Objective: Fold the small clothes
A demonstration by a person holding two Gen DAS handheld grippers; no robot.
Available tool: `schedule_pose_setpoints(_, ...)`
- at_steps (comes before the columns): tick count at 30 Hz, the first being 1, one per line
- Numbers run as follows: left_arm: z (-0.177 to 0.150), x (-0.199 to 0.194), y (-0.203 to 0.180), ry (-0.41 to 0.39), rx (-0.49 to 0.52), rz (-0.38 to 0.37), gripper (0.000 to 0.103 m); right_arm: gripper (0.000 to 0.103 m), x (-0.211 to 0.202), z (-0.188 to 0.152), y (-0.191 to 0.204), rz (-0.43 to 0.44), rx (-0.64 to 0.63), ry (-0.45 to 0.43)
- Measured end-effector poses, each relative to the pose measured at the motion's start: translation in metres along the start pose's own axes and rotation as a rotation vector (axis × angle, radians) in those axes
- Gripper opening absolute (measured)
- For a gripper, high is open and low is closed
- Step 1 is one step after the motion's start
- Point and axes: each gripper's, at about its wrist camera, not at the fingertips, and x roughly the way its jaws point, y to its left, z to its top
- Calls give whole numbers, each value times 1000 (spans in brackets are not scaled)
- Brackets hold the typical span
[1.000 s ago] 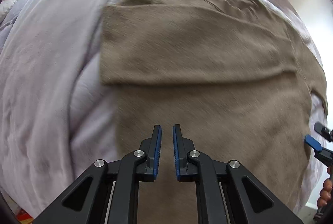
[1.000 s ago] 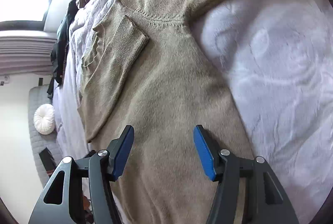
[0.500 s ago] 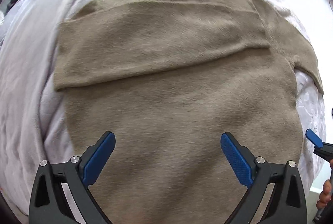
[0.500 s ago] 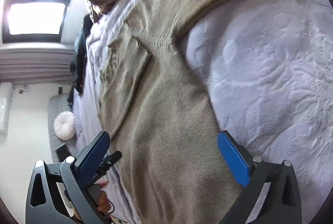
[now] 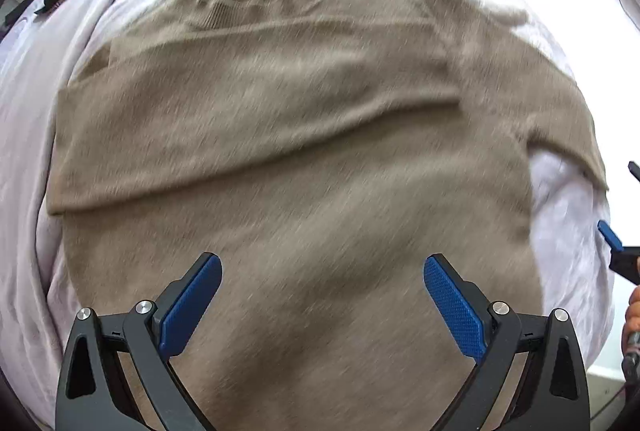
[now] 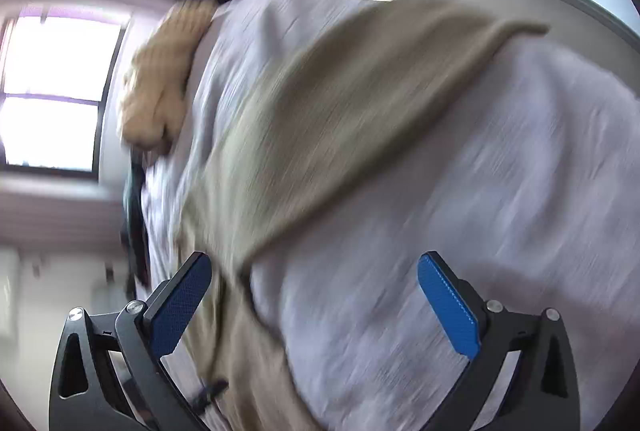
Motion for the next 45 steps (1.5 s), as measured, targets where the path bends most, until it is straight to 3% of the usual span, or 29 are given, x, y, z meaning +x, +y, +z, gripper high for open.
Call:
schedule_pose_setpoints(5,23,-11,-19,-71,-41,-18,101,102,12,34,-19,61,111,-39)
schedule_pose_setpoints(8,50,-15,-10,-132,-58,-31,101,99,16,48,-19,123,158,-83)
schedule_pose_setpoints(11,66,-18,-12,-165,-63,-23,101,79,24,57,-20,187,223,-91)
schedule_pose_setpoints(13,67,-17,-8,-168,-64,-14,101,52,29,60,-21,214,274,-81)
schedule_pose_setpoints(14,63,-18,-2,-165,-69,-8,101,43,32,59,-21,239,294,-70)
schedule_pose_setpoints(16,62,-11,6,-156,-83,-1,101,12,32,54,-24,280,301,-65)
schedule_pose_setpoints(17,58,-6,12,-151,-88,3,101,9,31,53,-23,289,294,-69)
schedule_pose_setpoints(20,49,0,28,-130,-103,24,101,9,24,52,-8,327,237,-82)
schedule_pose_setpoints(23,46,2,45,-128,-113,45,101,9,19,53,34,346,88,-73)
schedule_pose_setpoints(28,46,-5,79,-143,-167,63,101,9,33,35,151,346,-284,4)
schedule_pose_setpoints(32,46,-11,111,-169,-230,69,101,9,75,-22,255,341,-634,133)
schedule_pose_setpoints(33,45,-11,120,-172,-242,75,101,9,93,-49,282,326,-753,187)
schedule_pose_setpoints(36,41,-10,146,-173,-286,93,101,9,146,-121,320,264,-969,340)
schedule_pose_setpoints(38,37,-10,163,-173,-322,98,102,9,182,-155,324,201,-1029,426)
schedule_pose_setpoints(39,35,-9,172,-172,-342,99,102,11,210,-174,320,124,-1041,482)
schedule_pose_setpoints(42,28,-6,194,-165,-370,101,102,12,255,-195,299,-35,-971,567)
schedule_pose_setpoints(45,21,-8,213,-172,-376,93,102,16,245,-186,274,12,-797,543)
